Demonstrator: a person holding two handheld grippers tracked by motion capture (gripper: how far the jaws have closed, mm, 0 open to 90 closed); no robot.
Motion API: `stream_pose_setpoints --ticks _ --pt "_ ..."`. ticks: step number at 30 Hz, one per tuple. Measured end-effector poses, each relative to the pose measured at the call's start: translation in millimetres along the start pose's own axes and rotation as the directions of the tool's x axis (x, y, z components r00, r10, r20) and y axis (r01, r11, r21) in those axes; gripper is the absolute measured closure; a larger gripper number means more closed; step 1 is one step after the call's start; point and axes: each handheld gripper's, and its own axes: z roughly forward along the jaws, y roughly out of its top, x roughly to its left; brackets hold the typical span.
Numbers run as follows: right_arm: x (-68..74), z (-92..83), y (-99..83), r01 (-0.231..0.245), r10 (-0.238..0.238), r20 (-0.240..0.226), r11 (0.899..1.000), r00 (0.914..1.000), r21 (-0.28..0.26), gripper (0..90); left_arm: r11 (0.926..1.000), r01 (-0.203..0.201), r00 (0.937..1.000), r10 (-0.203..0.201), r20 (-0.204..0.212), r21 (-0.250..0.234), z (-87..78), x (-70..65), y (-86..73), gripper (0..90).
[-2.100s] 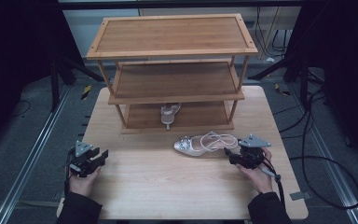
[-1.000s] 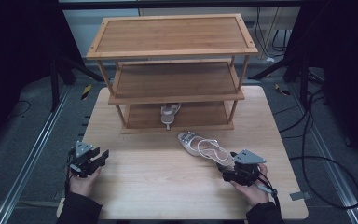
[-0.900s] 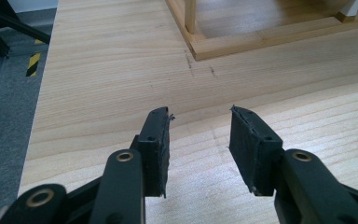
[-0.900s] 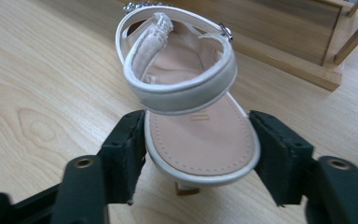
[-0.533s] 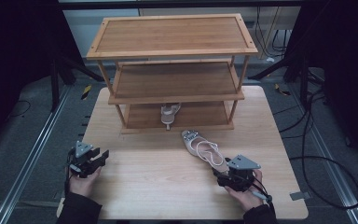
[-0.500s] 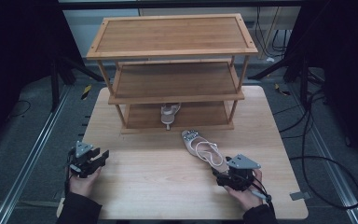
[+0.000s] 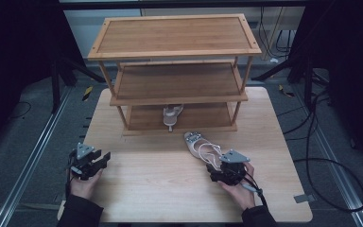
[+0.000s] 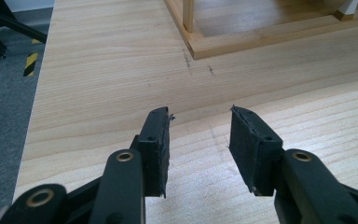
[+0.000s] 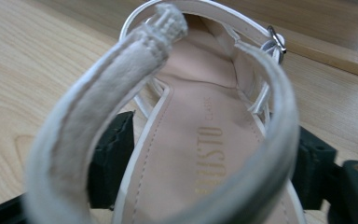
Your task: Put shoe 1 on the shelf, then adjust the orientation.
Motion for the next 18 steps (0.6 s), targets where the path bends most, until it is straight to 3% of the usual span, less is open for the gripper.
stream_pose_setpoints --ticks 3,10,18 --pt "-0.5 0.6 1.0 -0.008 0.008 0.025 1.0 0.9996 0.002 37.9 1.0 0.002 1.0 -0.002 0.002 -0.002 0.3 0.4 0.0 56.8" --pt "1.3 0.0 7.7 -0.024 0.022 0.05 0.999 0.9985 0.025 39.4 1.0 0.005 1.0 -0.005 0.002 -0.003 0.0 1.5 -0.1 56.9" --pt "1.8 -4.4 12.3 -0.051 0.051 0.059 0.999 0.997 0.001 39.6 1.0 -0.001 1.0 0.001 -0.004 -0.001 0.0 0.3 0.5 56.9"
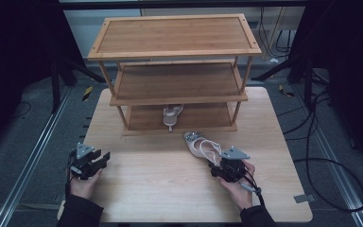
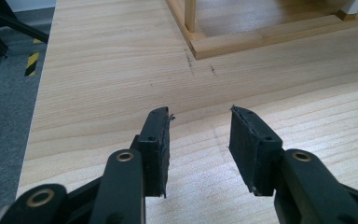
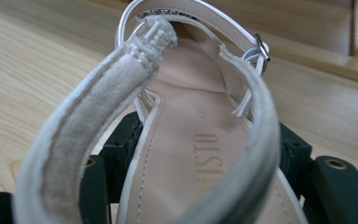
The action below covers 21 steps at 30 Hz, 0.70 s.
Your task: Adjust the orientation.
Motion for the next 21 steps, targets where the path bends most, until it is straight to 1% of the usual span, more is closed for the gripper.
stream_pose_setpoints --ticks 1,2,3,5,7,10,12,13,15,16,18,21 --pt "-0.1 -1.3 1.6 -0.004 0.004 0.003 1.0 1.0 -0.005 39.6 1.0 -0.002 1.0 0.002 0.001 -0.001 0.0 -0.3 0.0 56.9" --pt "0.0 -2.5 3.7 -0.021 0.021 0.005 1.0 0.9998 -0.012 39.6 1.0 -0.003 1.0 0.003 0.0 0.0 -0.1 -0.5 0.1 56.9" --pt "-0.5 -2.5 5.9 -0.019 0.019 0.012 1.0 0.9997 -0.023 39.6 1.0 -0.003 1.0 0.003 0.0 0.0 0.0 -0.5 0.2 56.9" --pt "-0.2 -1.2 11.9 -0.039 0.04 0.024 0.999 0.9989 -0.038 39.6 1.0 -0.003 1.0 0.003 0.0 0.0 0.3 -0.2 0.3 56.8" --pt "0.6 2.8 18.7 -0.043 0.044 0.035 0.998 0.9984 -0.053 39.6 1.0 -0.001 1.0 0.001 0.0 0.0 0.4 0.0 0.2 56.8" --pt "3.1 12.9 29.1 -0.073 0.077 0.06 0.995 0.9952 -0.071 39.5 1.0 0.003 1.0 -0.003 0.005 -0.002 0.8 0.4 0.1 56.8" --pt "4.3 21.7 36.6 -0.087 0.095 0.096 0.993 0.9908 -0.084 39.5 1.0 0.003 1.0 -0.003 0.009 -0.003 0.6 0.5 0.1 56.8" --pt "4.4 24.8 39.2 -0.098 0.107 0.104 0.991 0.9888 -0.089 39.5 1.0 0.005 0.9999 -0.005 0.011 -0.005 0.5 0.5 -0.1 56.8" --pt "4.1 35.3 46.7 -0.121 0.134 0.133 0.987 0.9819 -0.106 39.5 1.0 0.006 0.9999 -0.006 0.014 -0.004 0.4 1.1 -0.4 56.7" --pt "4.0 39.2 49.5 -0.124 0.139 0.145 0.986 0.9796 -0.108 39.5 1.0 0.008 0.9998 -0.008 0.016 -0.004 0.4 1.2 -0.4 56.8" --pt "3.0 52.7 57.4 -0.124 0.143 0.176 0.986 0.9739 -0.114 39.5 1.0 0.006 0.9999 -0.006 0.014 -0.006 0.2 1.2 -0.5 56.7" --pt "1.7 69.6 64.8 -0.155 0.178 0.195 0.98 0.9645 -0.123 39.5 1.0 0.004 0.9999 -0.004 0.012 -0.007 0.0 0.7 0.0 56.7"
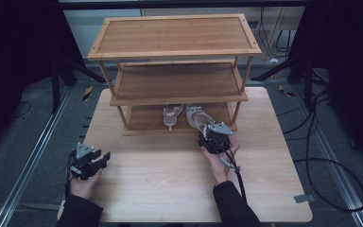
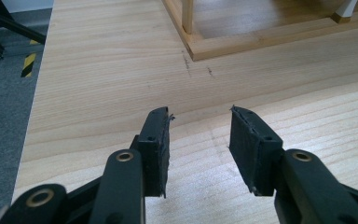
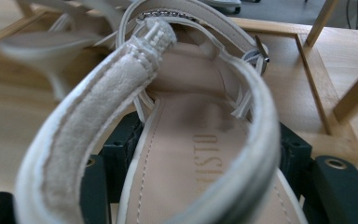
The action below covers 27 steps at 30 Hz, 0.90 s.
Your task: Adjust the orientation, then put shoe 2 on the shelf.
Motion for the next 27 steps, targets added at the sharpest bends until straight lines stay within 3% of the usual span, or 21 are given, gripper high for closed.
stream_pose_setpoints --ticks 3,10,13,15,17,22,27 --pt "3.6 19.9 2.3 -0.033 0.033 0.023 0.999 0.9992 -0.001 39.5 1.0 0.001 1.0 -0.001 0.001 0.004 1.5 0.6 -0.2 56.7" --pt "11.0 49.0 2.2 -0.048 0.048 0.051 0.999 0.9975 0.011 39.4 1.0 -0.003 1.0 0.003 -0.001 0.002 1.0 0.8 -0.2 56.8" --pt "14.5 54.2 -0.5 -0.007 0.005 0.071 1.0 0.9975 0.024 39.2 1.0 -0.001 1.0 0.001 0.0 0.004 1.7 1.2 -0.2 56.8" --pt "18.3 54.9 -2.5 0.032 -0.033 0.089 0.999 0.9955 0.014 38.9 1.0 -0.003 1.0 0.003 0.001 0.006 2.5 1.2 -0.3 56.8" --pt "19.0 54.9 -2.9 0.04 -0.042 0.091 0.999 0.995 0.016 38.0 1.0 -0.005 1.0 0.005 0.001 0.007 2.3 0.8 -0.3 56.8" --pt "17.3 53.6 -3.0 0.039 -0.04 0.043 0.999 0.9982 0.022 26.3 1.0 -0.004 1.0 0.004 0.0 0.004 1.1 0.9 -0.3 56.8" --pt "15.0 36.8 1.2 0.08 -0.08 0.022 0.997 0.9966 0.003 23.2 1.0 -0.003 1.0 0.003 -0.002 0.008 2.0 1.1 0.0 56.8"
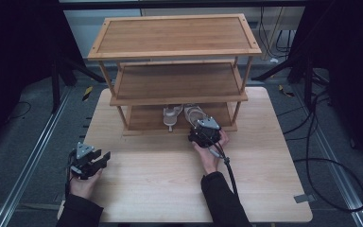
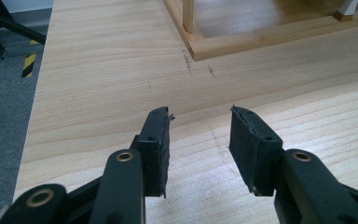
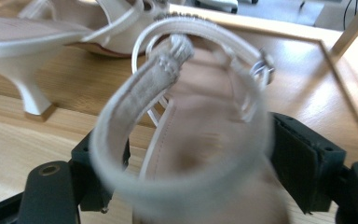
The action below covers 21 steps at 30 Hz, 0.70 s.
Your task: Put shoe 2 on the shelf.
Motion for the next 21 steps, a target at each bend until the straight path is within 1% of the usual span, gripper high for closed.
stream_pose_setpoints --ticks 2,5,6,7,8,9,10,11,12,13,17,19,20,21 --pt "-3.3 -7.8 0.1 0.014 -0.014 -0.007 1.0 0.9999 0.006 21.9 1.0 -0.002 1.0 0.002 -0.001 0.0 0.3 -1.0 0.3 56.8" --pt "-9.6 -21.0 -5.0 0.028 -0.028 -0.035 1.0 0.999 0.011 24.1 1.0 -0.005 1.0 0.005 -0.004 0.002 0.5 -2.1 0.6 56.8" --pt "-11.7 -25.2 -8.9 0.035 -0.035 -0.042 0.999 0.9985 0.014 26.6 1.0 -0.005 1.0 0.005 -0.005 0.003 0.6 -2.2 0.7 56.8" --pt "-12.5 -27.0 -11.6 0.033 -0.032 -0.056 0.999 0.9979 0.018 29.1 1.0 -0.005 1.0 0.005 -0.005 0.003 0.6 -2.5 0.7 56.8" --pt "-13.5 -27.8 -15.4 0.026 -0.023 -0.083 0.999 0.9962 0.028 29.5 1.0 -0.006 1.0 0.006 -0.006 0.002 0.7 -2.8 0.8 56.8" --pt "-14.4 -27.5 -18.7 0.025 -0.021 -0.102 0.999 0.9946 0.041 29.5 1.0 -0.008 1.0 0.008 -0.006 0.003 0.9 -3.0 0.8 56.9" --pt "-14.8 -26.7 -21.8 0.027 -0.022 -0.104 0.998 0.9943 0.049 31.5 0.9999 -0.009 0.9999 0.009 -0.007 0.004 1.0 -3.1 0.8 56.9" --pt "-15.3 -25.3 -24.6 0.03 -0.024 -0.112 0.998 0.9934 0.055 34.6 0.9999 -0.013 0.9999 0.013 -0.008 0.005 0.8 -3.2 0.9 56.8" --pt "-15.4 -23.0 -27.5 0.024 -0.016 -0.125 0.998 0.992 0.063 36.7 0.9999 -0.013 0.9999 0.013 -0.008 0.005 0.8 -3.2 1.0 56.9" --pt "-15.3 -21.8 -28.8 0.027 -0.018 -0.127 0.997 0.9917 0.068 39.9 0.9999 -0.013 0.9999 0.013 -0.007 0.004 0.9 -3.0 1.0 56.9" --pt "-13.2 -17.1 -32.5 0.021 -0.011 -0.136 0.997 0.9906 0.07 57.4 1.0 -0.009 0.9999 0.009 -0.006 0.004 0.9 -2.5 0.5 56.9" --pt "-14.3 -14.6 -31.9 0.004 0.006 -0.124 0.996 0.9923 0.084 65.6 1.0 -0.009 1.0 0.009 -0.005 0.003 0.4 -2.4 0.1 56.9" --pt "-15.0 -14.0 -31.6 -0.008 0.018 -0.128 0.997 0.9916 0.079 69.7 1.0 -0.009 1.0 0.009 -0.004 0.002 0.1 -2.3 0.1 56.9" --pt "-16.1 -13.5 -31.2 -0.017 0.027 -0.133 0.997 0.9907 0.071 71.5 1.0 -0.008 1.0 0.008 -0.003 0.001 0.2 -2.3 0.2 57.0"
